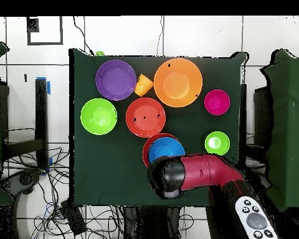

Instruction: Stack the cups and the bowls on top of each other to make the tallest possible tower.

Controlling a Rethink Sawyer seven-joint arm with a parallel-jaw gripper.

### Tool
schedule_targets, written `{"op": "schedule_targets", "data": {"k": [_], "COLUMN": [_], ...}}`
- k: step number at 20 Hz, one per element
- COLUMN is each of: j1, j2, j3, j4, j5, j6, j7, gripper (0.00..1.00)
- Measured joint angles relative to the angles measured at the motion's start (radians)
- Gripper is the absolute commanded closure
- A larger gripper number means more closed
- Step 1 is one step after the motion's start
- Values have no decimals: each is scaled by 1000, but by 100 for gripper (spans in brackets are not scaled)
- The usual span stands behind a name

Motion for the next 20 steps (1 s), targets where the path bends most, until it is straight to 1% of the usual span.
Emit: {"op": "schedule_targets", "data": {"k": [2, 5, 6, 7, 9, 11, 14, 15, 16, 18, 19, 20], "j1": [-10, -41, -50, -71, -93, -143, -190, -198, -213, -224, -232, -233], "j2": [0, 0, 0, -1, -3, -3, -2, -1, 2, 6, 10, 10], "j3": [10, 25, 28, 35, 40, 52, 60, 60, 60, 60, 61, 61], "j4": [9, 32, 38, 51, 64, 85, 96, 96, 96, 96, 96, 97], "j5": [0, 0, 0, -1, -5, -27, -63, -72, -95, -119, -148, -159], "j6": [-6, -61, -84, -137, -192, -311, -415, -432, -466, -491, -511, -515], "j7": [0, 0, 0, 0, 0, 0, 0, 0, 0, 0, 0, 0], "gripper": [100, 100, 100, 100, 100, 100, 100, 100, 100, 100, 100, 100]}}
